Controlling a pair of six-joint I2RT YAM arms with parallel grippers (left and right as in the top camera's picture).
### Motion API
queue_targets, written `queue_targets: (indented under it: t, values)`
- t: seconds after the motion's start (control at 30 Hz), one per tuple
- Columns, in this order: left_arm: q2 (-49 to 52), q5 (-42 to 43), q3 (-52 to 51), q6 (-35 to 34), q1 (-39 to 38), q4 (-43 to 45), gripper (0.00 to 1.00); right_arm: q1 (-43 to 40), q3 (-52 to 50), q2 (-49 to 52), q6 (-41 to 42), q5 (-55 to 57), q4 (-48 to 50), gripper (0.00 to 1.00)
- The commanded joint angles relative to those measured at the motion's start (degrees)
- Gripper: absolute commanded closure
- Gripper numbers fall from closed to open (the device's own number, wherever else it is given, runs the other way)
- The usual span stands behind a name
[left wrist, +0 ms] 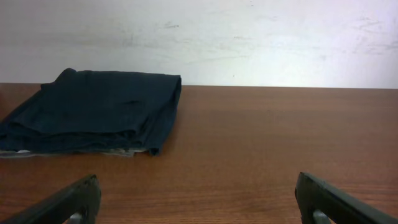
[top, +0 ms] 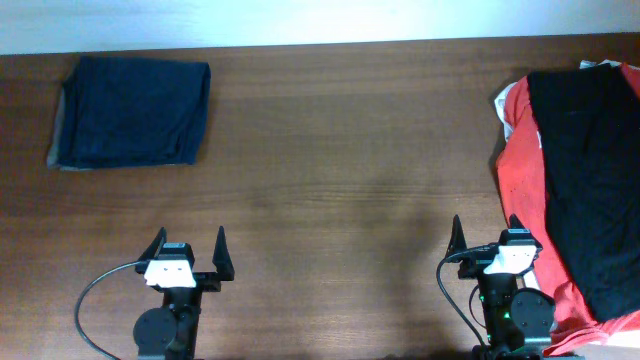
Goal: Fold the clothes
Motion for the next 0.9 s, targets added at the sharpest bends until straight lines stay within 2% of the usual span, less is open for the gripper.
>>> queue_targets:
  t: [0.0, 0.43, 0.57, 0.63, 0.7, 0.87]
  values:
    - [-0.59, 0.26, -0.46, 0.92, 0.28, -0.02, 0.01, 0.35, -0.26, -0.17, -0.17, -0.35, -0.31, 0.02]
    - [-0.59, 0.26, -0.46, 0.92, 0.28, -0.02, 0.01, 0.35, -0.26, -0.17, 0.94, -1.05, -0.13, 0.02]
    - [-0.59, 0.26, -0.46, 0.92, 0.28, -0.02, 0.01, 0.35, -0.26, -0.17, 0.92, -1.49, 3.39, 0.02]
    - [-0.59, 0.26, -0.46, 0.92, 0.31, -0.02, 0.01, 0.35, -0.24, -0.17, 1.01, -8.92, 7.19, 0.02]
    - [-0.59, 0.26, -0.46, 0.92, 0.28, -0.02, 0.01, 0.35, 1.16, -0.17, 5.49, -9.84, 8.13, 0.02]
    - [-0.59, 0.26, -0.46, 0.92, 0.28, -0.02, 0.01, 0.35, 10.62, 0.07, 5.44, -9.42, 4.76, 0.02]
